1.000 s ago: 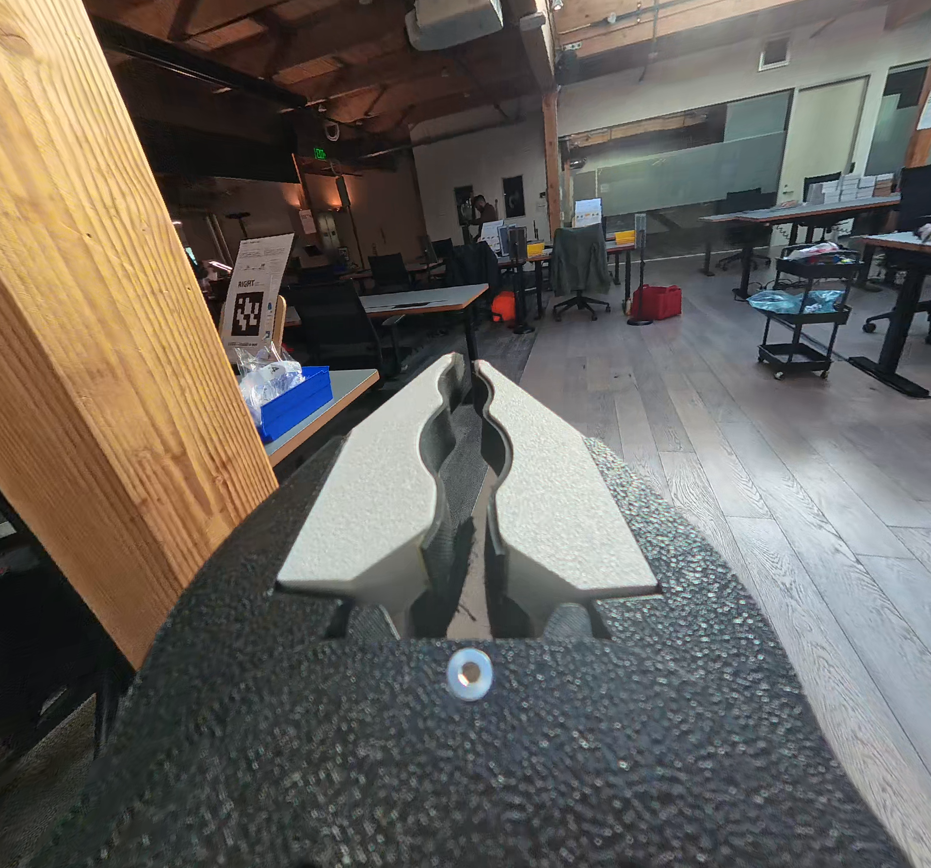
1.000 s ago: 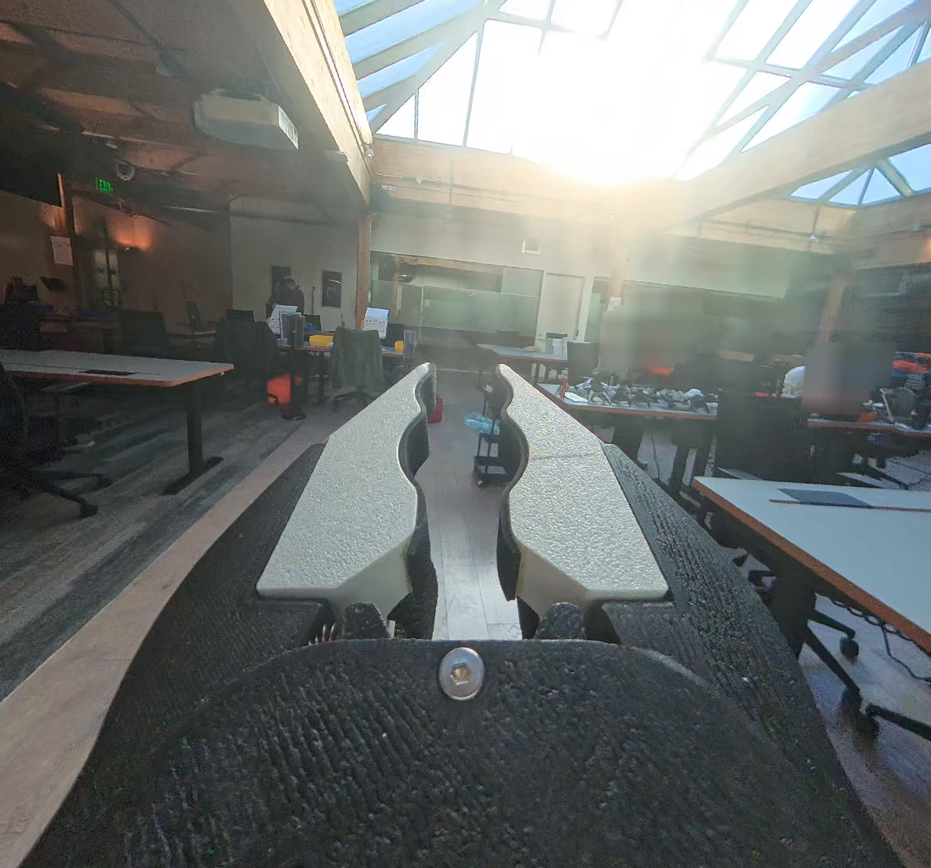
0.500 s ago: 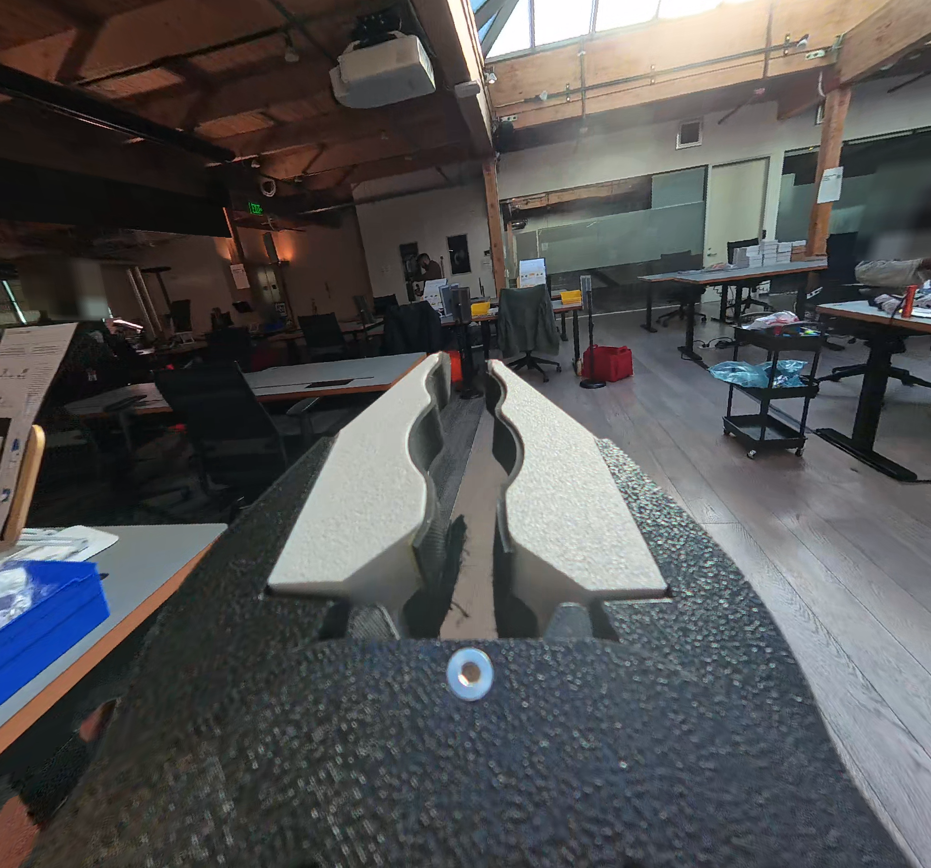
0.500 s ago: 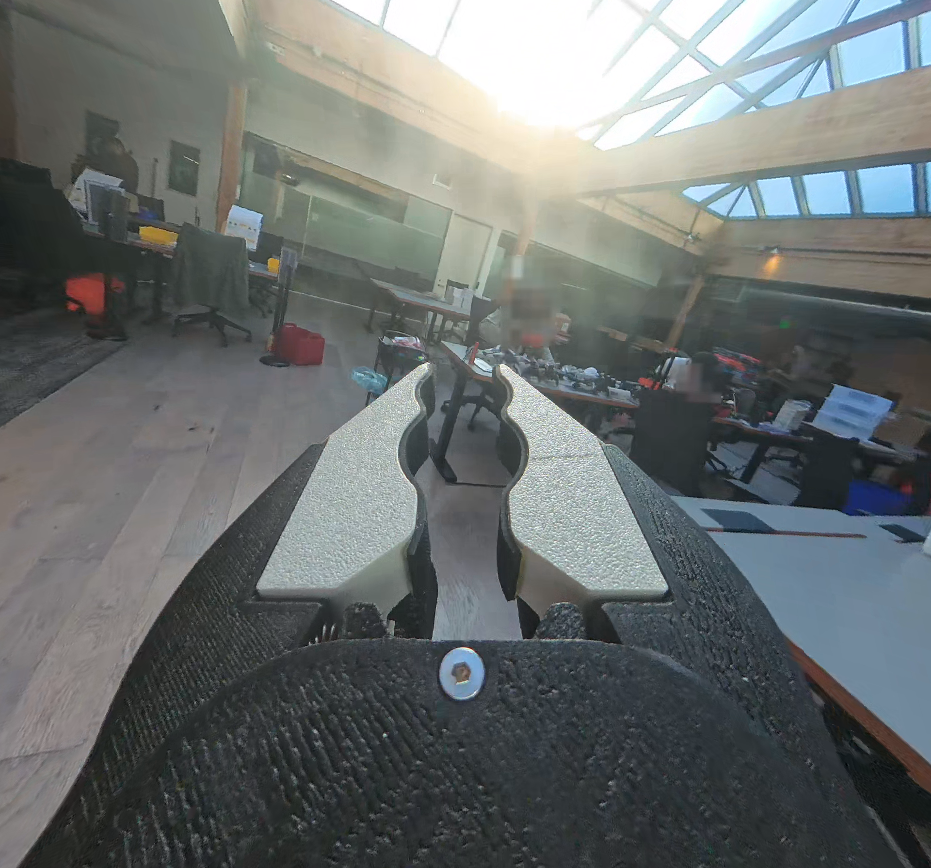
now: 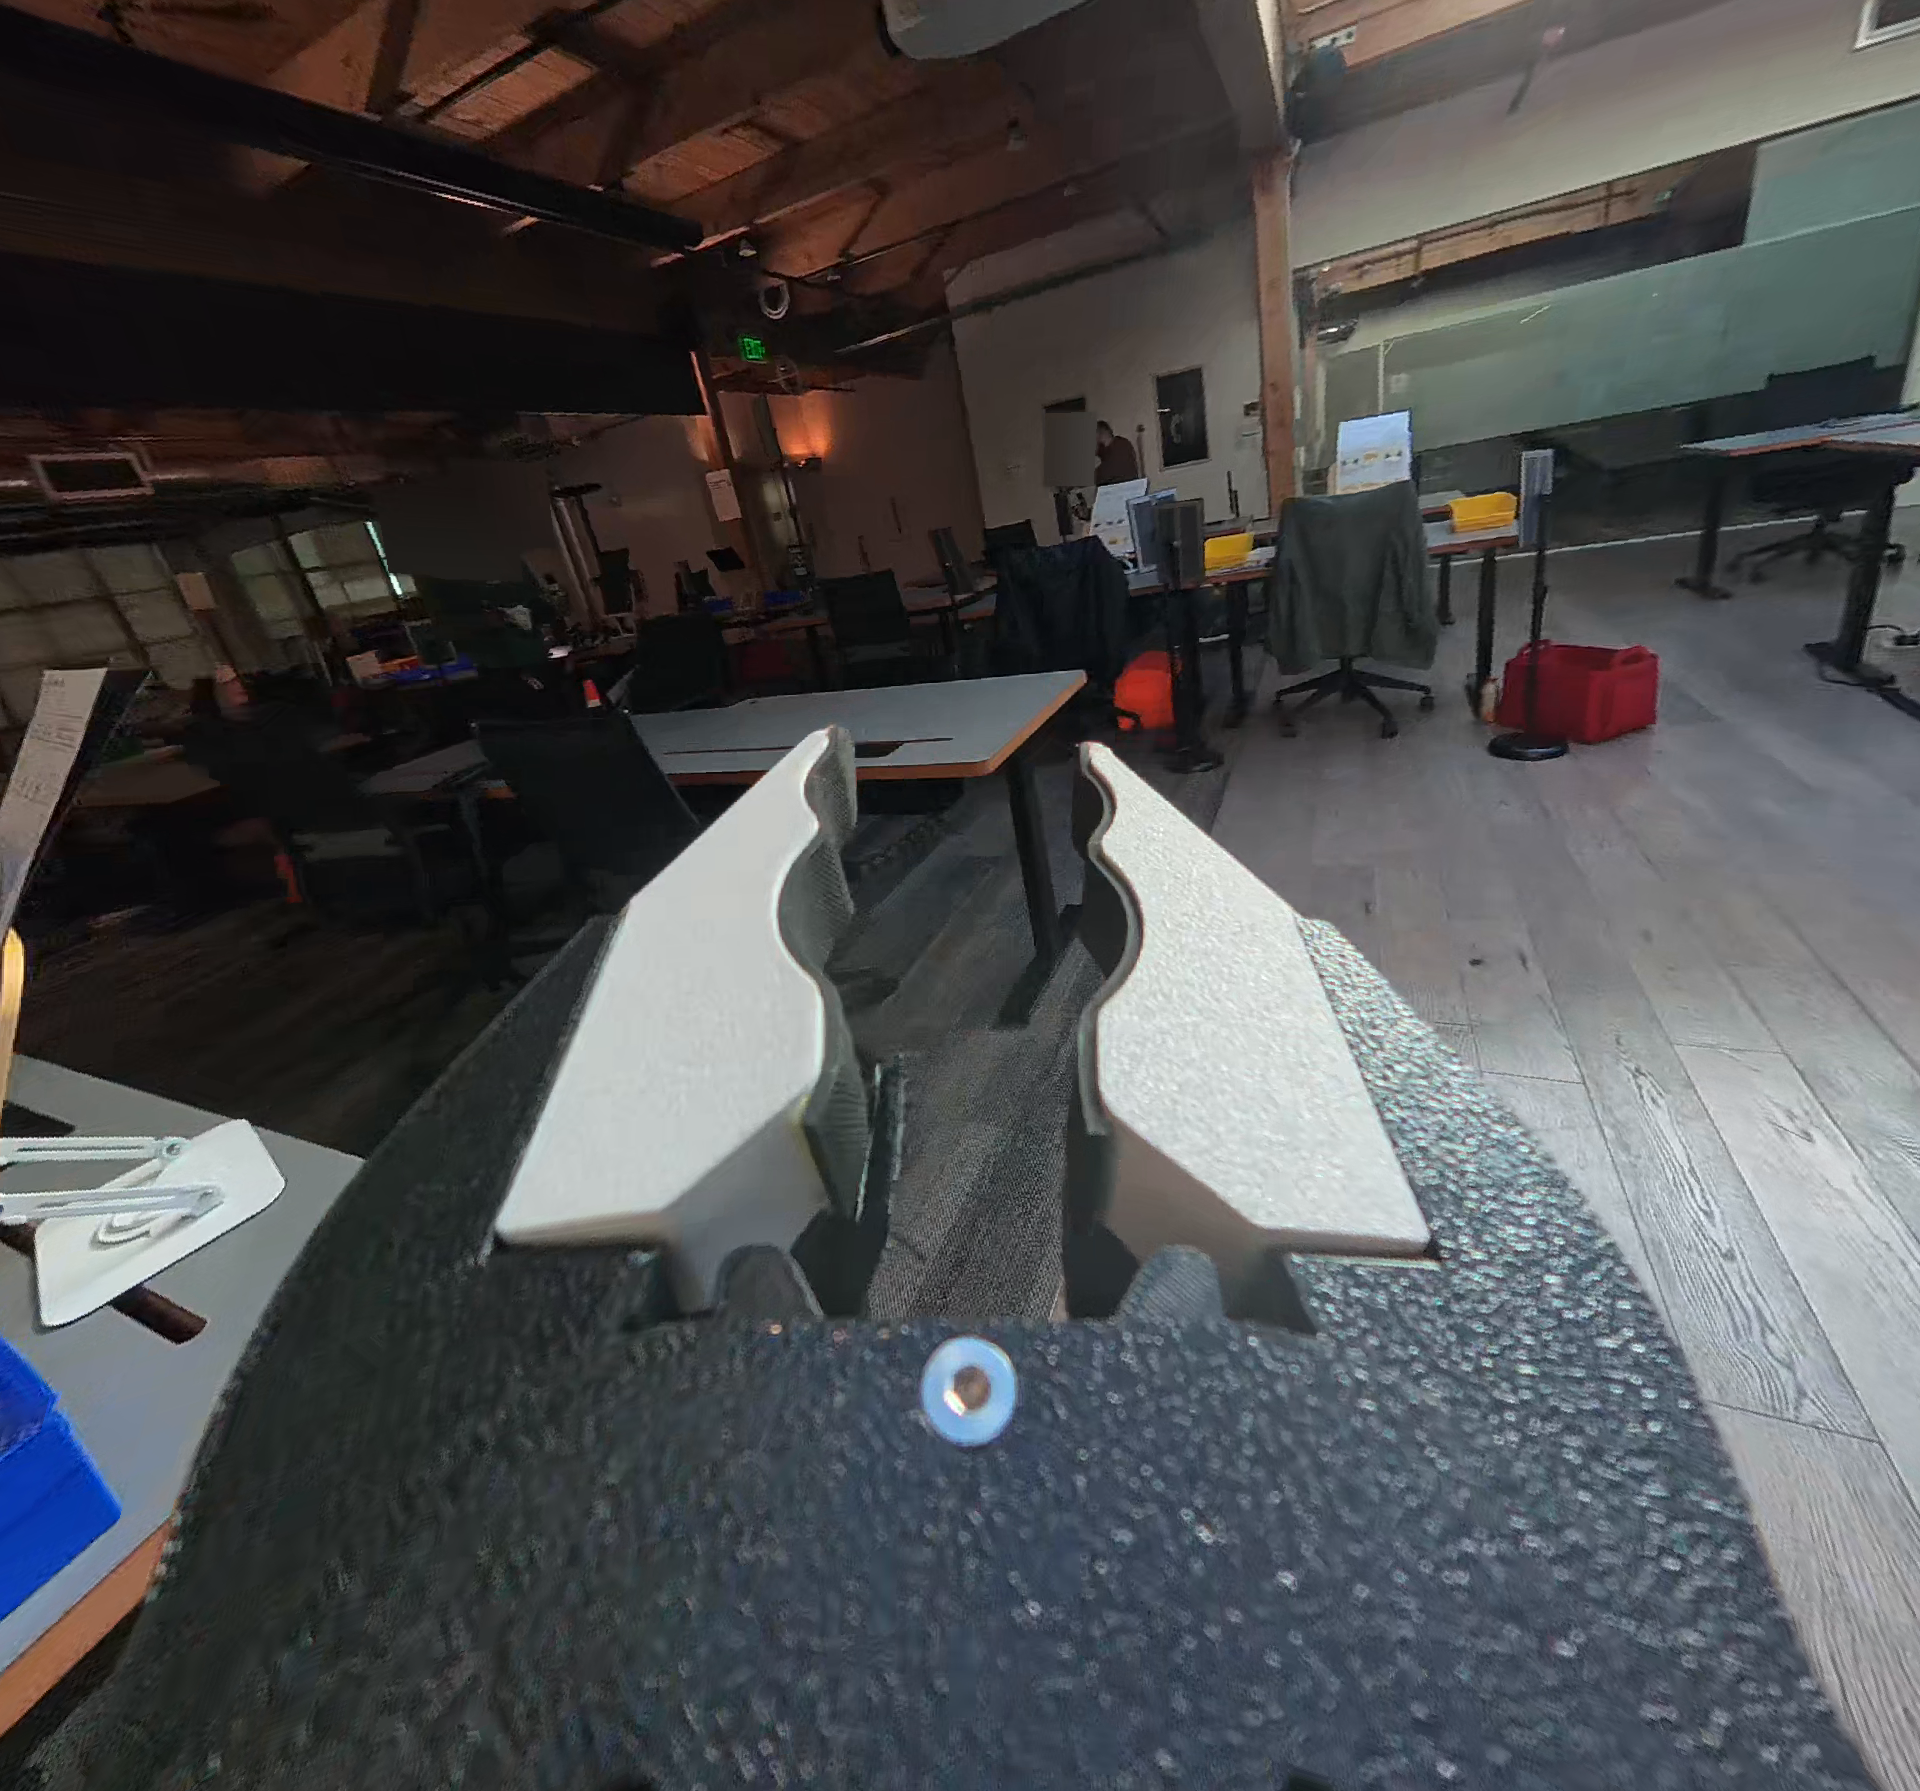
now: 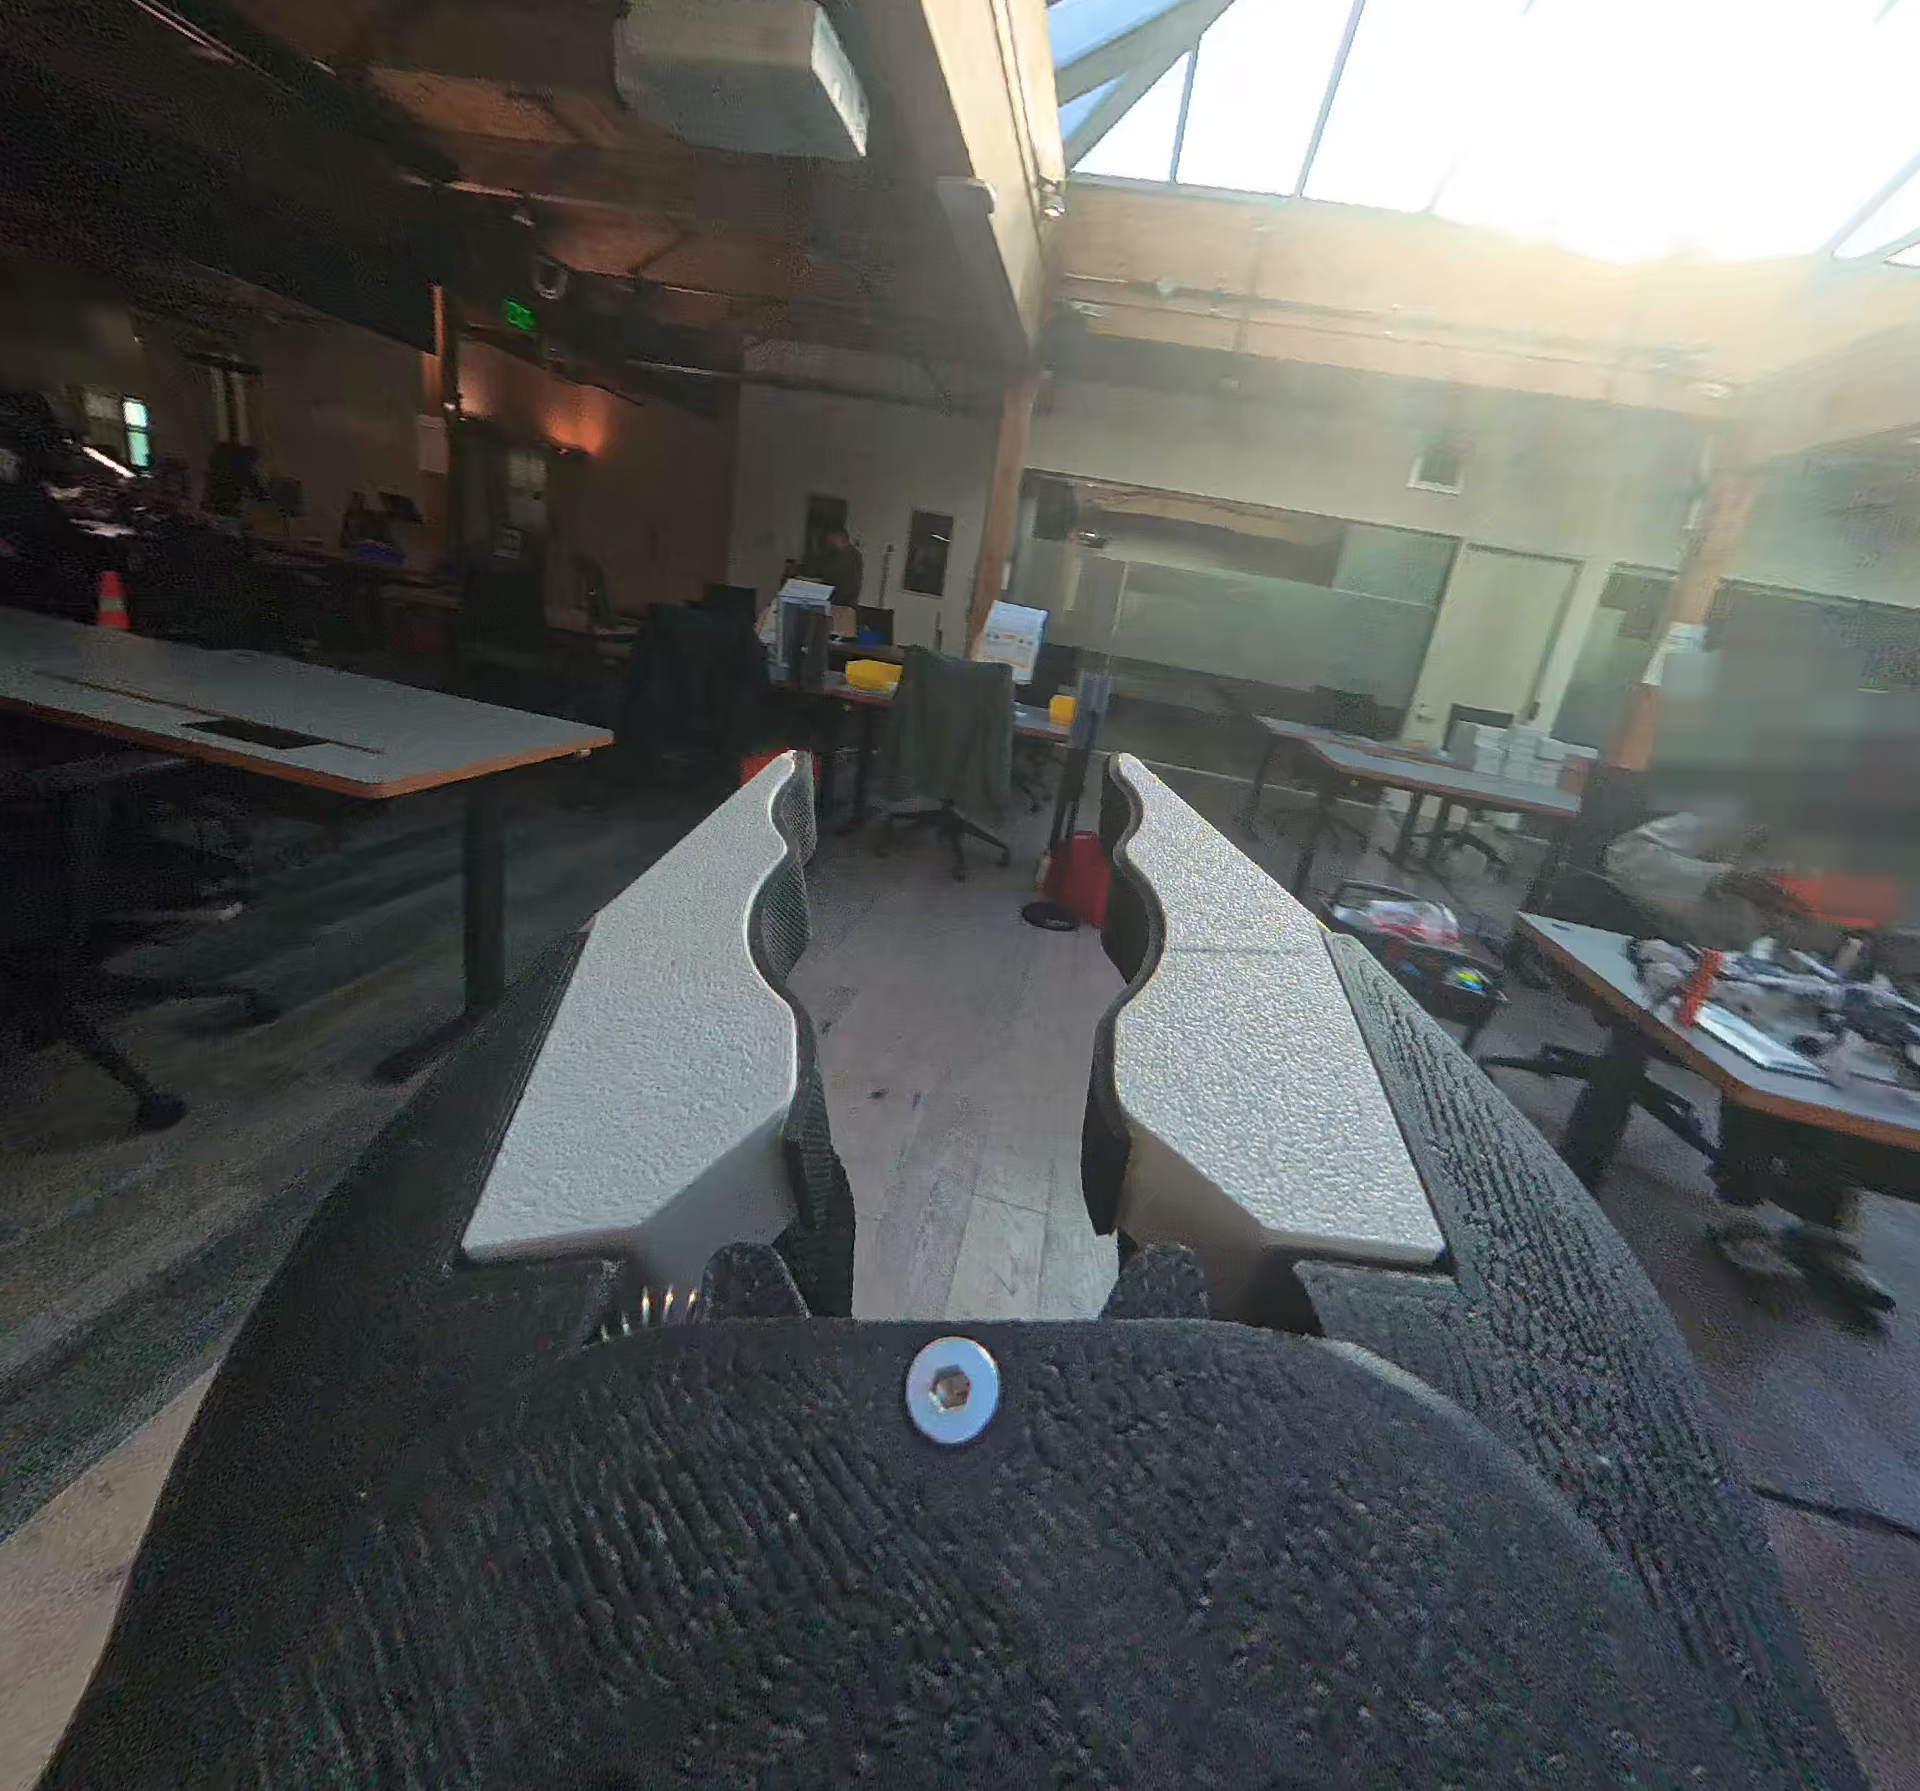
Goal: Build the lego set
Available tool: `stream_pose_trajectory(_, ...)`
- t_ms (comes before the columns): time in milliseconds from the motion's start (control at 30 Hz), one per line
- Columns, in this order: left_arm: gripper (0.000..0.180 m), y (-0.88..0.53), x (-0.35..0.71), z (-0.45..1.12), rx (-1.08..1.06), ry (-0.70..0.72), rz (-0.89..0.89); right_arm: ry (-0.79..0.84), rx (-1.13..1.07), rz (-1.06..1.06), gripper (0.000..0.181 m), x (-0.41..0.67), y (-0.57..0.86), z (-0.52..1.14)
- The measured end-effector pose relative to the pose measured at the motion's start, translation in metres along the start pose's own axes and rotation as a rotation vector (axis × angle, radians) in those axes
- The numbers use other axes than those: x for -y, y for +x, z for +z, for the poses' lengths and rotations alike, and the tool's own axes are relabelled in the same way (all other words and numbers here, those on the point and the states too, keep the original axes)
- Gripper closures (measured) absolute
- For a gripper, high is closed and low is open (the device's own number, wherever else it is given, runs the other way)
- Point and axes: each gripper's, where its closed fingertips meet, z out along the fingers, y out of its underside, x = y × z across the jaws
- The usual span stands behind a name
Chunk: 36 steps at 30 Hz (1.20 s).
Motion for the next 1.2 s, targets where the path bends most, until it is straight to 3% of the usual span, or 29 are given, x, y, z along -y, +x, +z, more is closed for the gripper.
stream_pose_trajectory(200,0.121,-0.054,-0.086,0.088,0.224,-0.14,-0.015,0.01,0.219,-0.073,0.124,-0.077,-0.15,0.221)
stream_pose_trajectory(333,0.127,-0.105,-0.126,0.161,0.402,-0.177,-0.049,-0.024,0.205,-0.228,0.134,-0.131,-0.206,0.342)
stream_pose_trajectory(433,0.137,-0.116,-0.124,0.235,0.406,-0.14,-0.065,-0.022,0.278,-0.249,0.139,-0.133,-0.249,0.438)
stream_pose_trajectory(733,0.141,-0.125,-0.151,0.463,0.35,-0.158,0.083,-0.04,0.524,-0.129,0.14,-0.191,-0.411,0.661)
stream_pose_trajectory(833,0.148,-0.148,-0.2,0.512,0.404,-0.227,0.081,-0.074,0.675,-0.134,0.139,-0.225,-0.494,0.732)
stream_pose_trajectory(967,0.147,-0.196,-0.256,0.576,0.5,-0.313,-0.022,0.017,0.947,-0.085,0.14,-0.225,-0.633,0.817)
stream_pose_trajectory(1067,0.138,-0.224,-0.265,0.638,0.494,-0.326,-0.095,0.044,1.205,0.036,0.139,-0.209,-0.758,0.859)
stream_pose_trajectory(1200,0.139,-0.26,-0.281,0.679,0.507,-0.405,-0.01,0.153,1.456,0.15,0.139,-0.177,-0.934,0.878)
